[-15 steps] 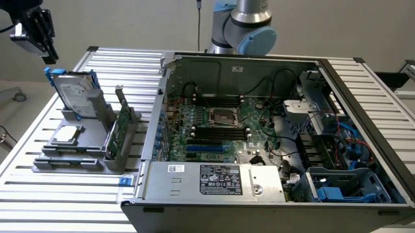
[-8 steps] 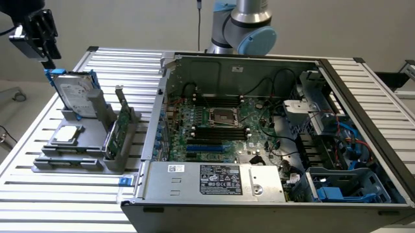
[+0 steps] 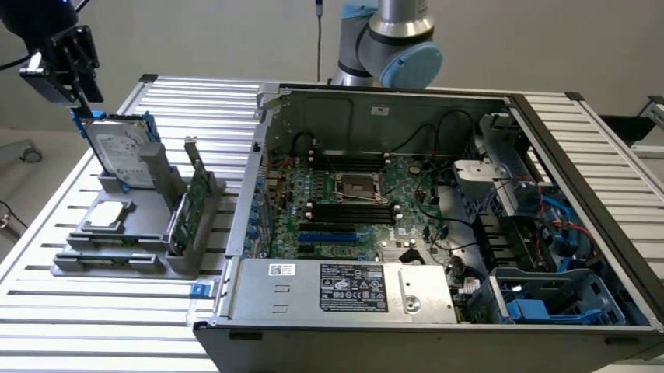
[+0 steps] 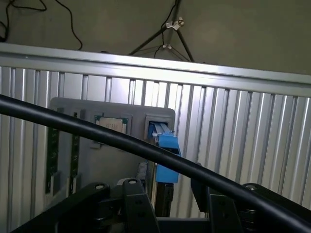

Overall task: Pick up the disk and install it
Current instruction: 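Pick up the disk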

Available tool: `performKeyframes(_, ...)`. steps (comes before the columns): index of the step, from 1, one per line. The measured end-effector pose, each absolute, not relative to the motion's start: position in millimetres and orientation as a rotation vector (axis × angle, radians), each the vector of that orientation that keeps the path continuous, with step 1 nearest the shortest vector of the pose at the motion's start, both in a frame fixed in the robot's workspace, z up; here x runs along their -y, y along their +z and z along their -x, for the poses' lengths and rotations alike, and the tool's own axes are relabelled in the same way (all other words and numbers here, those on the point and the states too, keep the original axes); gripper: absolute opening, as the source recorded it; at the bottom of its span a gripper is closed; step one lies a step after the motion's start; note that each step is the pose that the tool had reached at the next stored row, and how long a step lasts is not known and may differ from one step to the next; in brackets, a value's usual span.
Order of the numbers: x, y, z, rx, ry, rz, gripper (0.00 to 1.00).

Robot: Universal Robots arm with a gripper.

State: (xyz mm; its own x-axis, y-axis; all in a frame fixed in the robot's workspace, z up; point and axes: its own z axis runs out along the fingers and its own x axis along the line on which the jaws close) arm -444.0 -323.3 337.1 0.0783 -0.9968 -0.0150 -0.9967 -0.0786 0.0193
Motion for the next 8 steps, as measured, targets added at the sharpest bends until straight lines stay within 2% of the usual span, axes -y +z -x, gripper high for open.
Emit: performKeyframes(8, 323.3, 322.4, 444.2, 2.188, -0.034, -2.246, 0.48)
